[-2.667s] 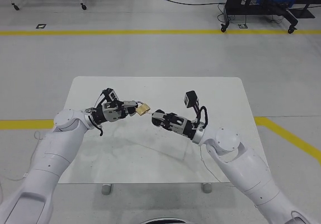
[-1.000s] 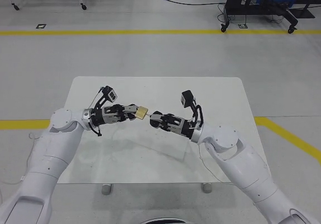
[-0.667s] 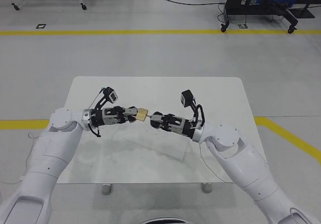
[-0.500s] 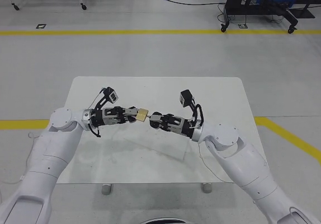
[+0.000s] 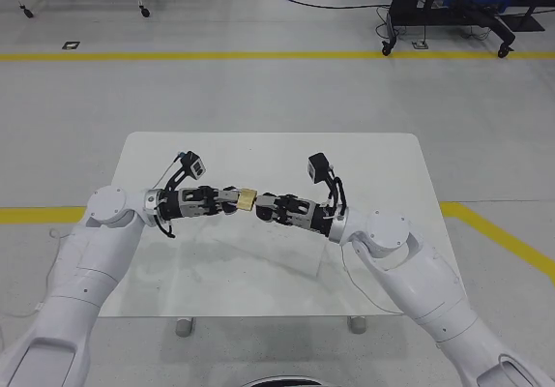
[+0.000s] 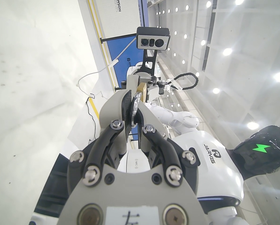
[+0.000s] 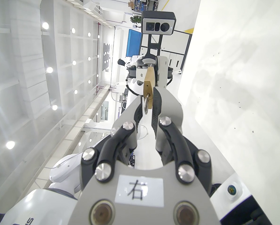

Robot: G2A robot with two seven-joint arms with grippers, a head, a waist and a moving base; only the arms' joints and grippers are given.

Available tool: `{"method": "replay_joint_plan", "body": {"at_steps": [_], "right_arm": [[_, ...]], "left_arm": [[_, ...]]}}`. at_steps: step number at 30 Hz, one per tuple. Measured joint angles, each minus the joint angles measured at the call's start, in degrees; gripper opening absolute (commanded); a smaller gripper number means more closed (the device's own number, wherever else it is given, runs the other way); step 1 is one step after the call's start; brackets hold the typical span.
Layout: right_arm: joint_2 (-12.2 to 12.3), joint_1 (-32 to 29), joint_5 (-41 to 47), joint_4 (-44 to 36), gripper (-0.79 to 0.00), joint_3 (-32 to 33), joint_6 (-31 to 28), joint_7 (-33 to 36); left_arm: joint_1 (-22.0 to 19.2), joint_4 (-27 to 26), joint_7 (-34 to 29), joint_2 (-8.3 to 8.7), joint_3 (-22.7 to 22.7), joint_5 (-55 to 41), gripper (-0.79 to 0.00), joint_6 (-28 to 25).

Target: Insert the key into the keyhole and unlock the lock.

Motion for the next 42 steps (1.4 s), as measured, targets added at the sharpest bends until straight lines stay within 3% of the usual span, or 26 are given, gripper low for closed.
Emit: {"method": "replay_joint_plan", "body": {"at_steps": [14,16,20,32,36,42], "right_arm": [[0.42,-2.47,-0.4,-1.86,-0.61,2.0,-1.27,-0.09],[0.47,-2.78,-0.41,-2.08,-0.64,2.22,-1.54,-0.16],[0.52,-3.26,-0.66,-2.38,-0.785,2.51,-2.02,-0.39],[0.28,-2.4,-3.05,-2.66,-0.785,1.57,-0.13,-2.06],[0.27,-3.19,0.58,-3.22,-0.785,3.18,-5.47,-1.28],[-0.47,-1.7,14.31,2.1,-0.785,3.75,-16.58,6.69]], "left_arm": [[0.28,-0.46,-0.16,0.14,-1.11,-0.36,-0.785,-1.42],[0.26,-0.52,-0.11,0.18,-1.15,0.09,-0.785,-1.5],[0.37,-0.88,1.21,0.4,-1.13,3.72,-0.785,-3.41],[1.11,-2.17,2.54,0.71,-1.39,6.9,-0.785,-5.63],[1.59,-2.86,2.26,0.78,-1.73,6.32,-0.785,-7.03],[2.71,-3.99,-0.46,0.59,-1.83,1.38,-0.785,-7.88]]}}
